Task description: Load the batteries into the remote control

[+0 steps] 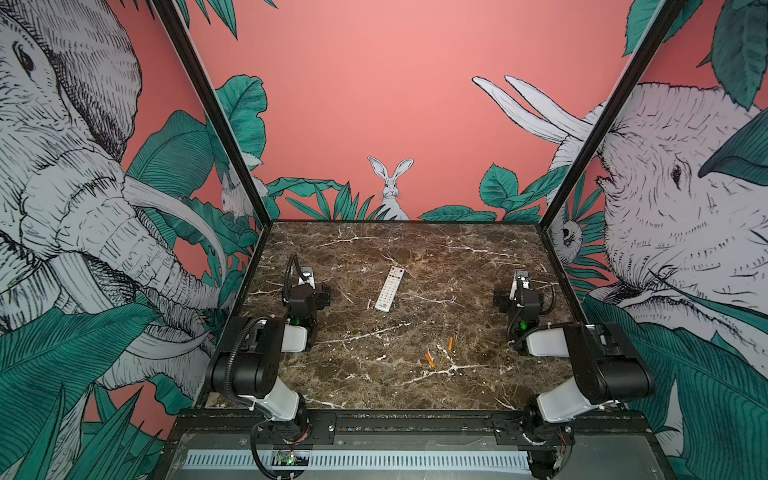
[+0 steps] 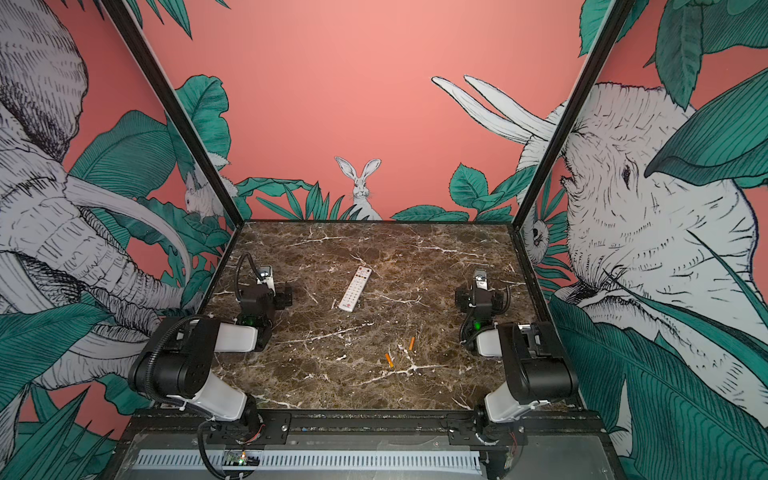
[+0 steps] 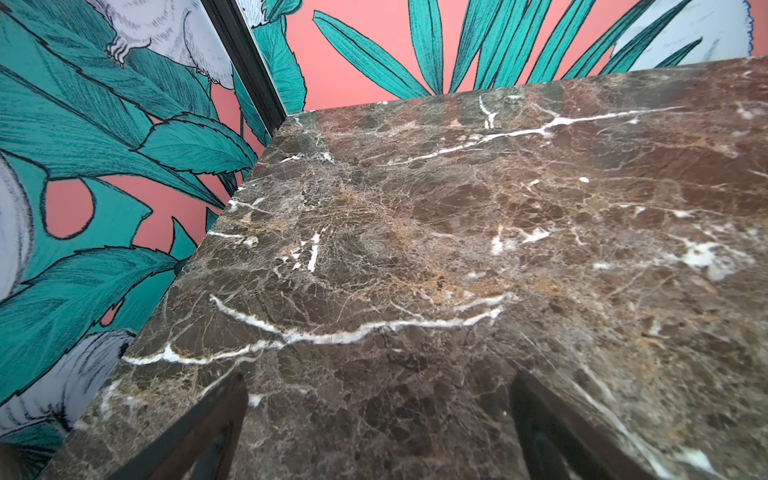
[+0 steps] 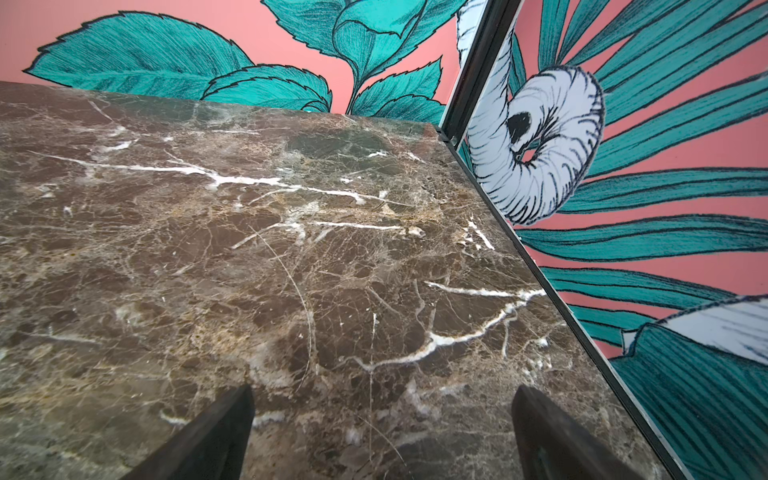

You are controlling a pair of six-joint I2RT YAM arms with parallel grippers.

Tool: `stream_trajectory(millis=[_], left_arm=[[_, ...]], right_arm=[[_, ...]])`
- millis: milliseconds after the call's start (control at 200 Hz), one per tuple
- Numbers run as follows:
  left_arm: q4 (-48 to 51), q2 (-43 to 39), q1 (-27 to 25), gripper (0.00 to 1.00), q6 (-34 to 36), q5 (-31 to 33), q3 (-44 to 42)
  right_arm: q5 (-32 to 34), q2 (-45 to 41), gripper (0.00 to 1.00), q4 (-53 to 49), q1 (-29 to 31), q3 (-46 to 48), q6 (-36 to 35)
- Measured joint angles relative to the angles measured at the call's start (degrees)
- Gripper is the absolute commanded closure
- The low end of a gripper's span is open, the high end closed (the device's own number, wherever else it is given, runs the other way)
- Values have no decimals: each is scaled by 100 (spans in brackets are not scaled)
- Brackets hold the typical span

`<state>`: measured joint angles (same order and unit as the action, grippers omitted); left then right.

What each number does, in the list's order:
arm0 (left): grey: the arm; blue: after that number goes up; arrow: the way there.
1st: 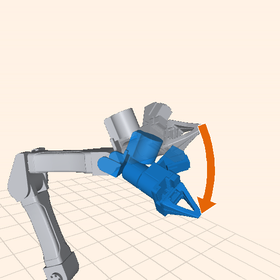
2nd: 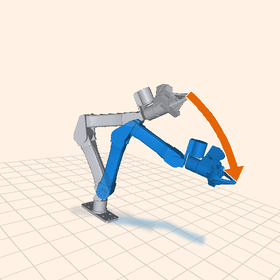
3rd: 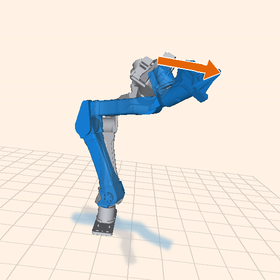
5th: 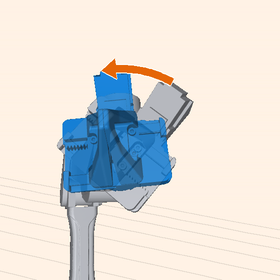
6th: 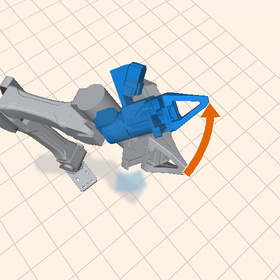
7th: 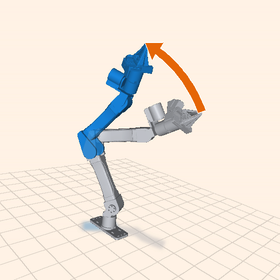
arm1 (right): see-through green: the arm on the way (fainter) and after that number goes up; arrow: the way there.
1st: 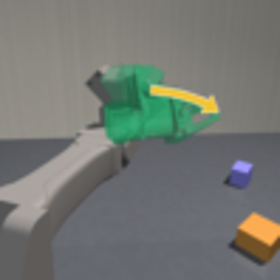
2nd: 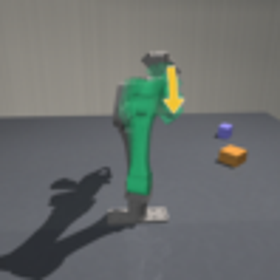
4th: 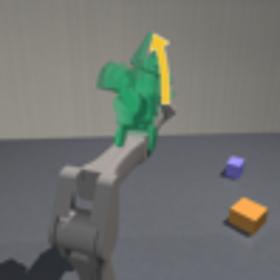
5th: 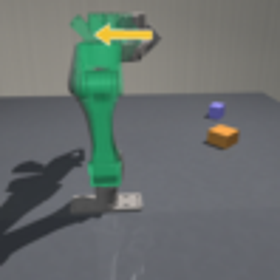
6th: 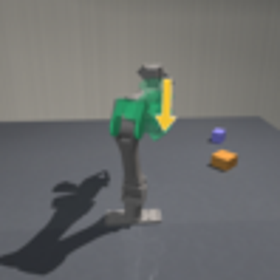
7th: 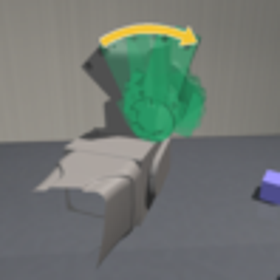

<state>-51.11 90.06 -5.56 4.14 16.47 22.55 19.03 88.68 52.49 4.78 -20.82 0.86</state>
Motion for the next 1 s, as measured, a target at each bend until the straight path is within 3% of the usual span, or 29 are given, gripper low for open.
stream_trajectory(millis=[1000], left_arm=[[0, 0, 0, 0, 0, 0, 0]], right_arm=[[-72, 0, 1, -7, -46, 0, 22]])
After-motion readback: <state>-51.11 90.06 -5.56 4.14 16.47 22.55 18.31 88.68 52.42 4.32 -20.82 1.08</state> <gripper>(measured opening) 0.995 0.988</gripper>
